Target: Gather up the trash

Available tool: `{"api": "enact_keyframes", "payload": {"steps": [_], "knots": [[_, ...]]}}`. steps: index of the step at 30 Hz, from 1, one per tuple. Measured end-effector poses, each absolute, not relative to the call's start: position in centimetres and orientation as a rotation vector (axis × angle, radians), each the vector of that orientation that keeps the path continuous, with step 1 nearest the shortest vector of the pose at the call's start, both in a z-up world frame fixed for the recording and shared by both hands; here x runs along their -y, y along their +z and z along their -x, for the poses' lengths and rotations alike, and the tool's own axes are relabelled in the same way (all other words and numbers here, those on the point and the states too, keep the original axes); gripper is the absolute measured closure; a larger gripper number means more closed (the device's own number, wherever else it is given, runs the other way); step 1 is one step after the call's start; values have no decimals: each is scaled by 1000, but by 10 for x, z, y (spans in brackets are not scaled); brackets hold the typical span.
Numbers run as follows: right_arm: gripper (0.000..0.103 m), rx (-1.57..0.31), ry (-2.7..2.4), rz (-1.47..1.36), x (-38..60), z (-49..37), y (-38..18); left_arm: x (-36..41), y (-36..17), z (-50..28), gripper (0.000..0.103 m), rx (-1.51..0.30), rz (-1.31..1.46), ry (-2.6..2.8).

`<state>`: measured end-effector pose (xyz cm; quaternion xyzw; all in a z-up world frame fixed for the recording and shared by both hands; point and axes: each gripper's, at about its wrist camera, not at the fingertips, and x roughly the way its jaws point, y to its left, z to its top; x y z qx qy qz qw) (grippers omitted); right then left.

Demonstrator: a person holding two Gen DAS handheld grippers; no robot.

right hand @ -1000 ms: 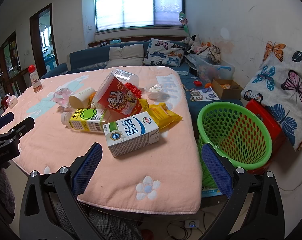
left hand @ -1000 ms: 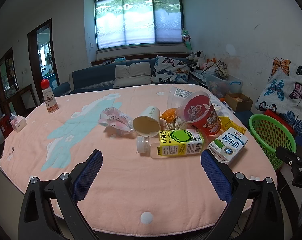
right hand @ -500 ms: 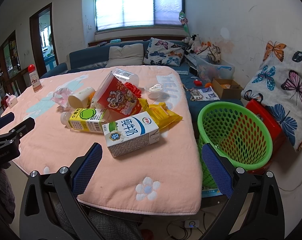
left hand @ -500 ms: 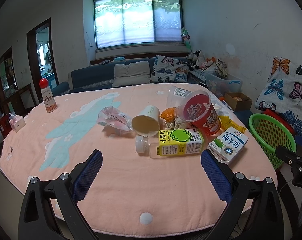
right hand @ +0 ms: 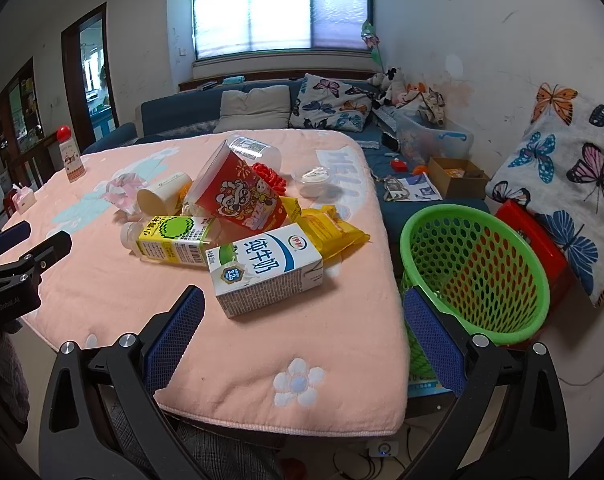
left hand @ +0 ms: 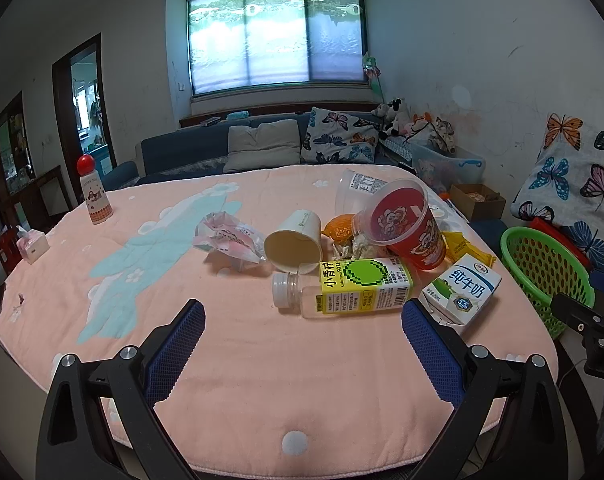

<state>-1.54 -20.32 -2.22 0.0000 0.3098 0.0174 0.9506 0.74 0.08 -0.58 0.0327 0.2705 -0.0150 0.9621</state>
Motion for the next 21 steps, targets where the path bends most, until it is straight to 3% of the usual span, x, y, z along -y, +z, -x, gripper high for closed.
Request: {"api": "enact_keyframes", "payload": {"steps": [21], "knots": [[5,-657,38,-1,211,-13,-25,8,-11,-45,7,-594,-83,-75]]}}
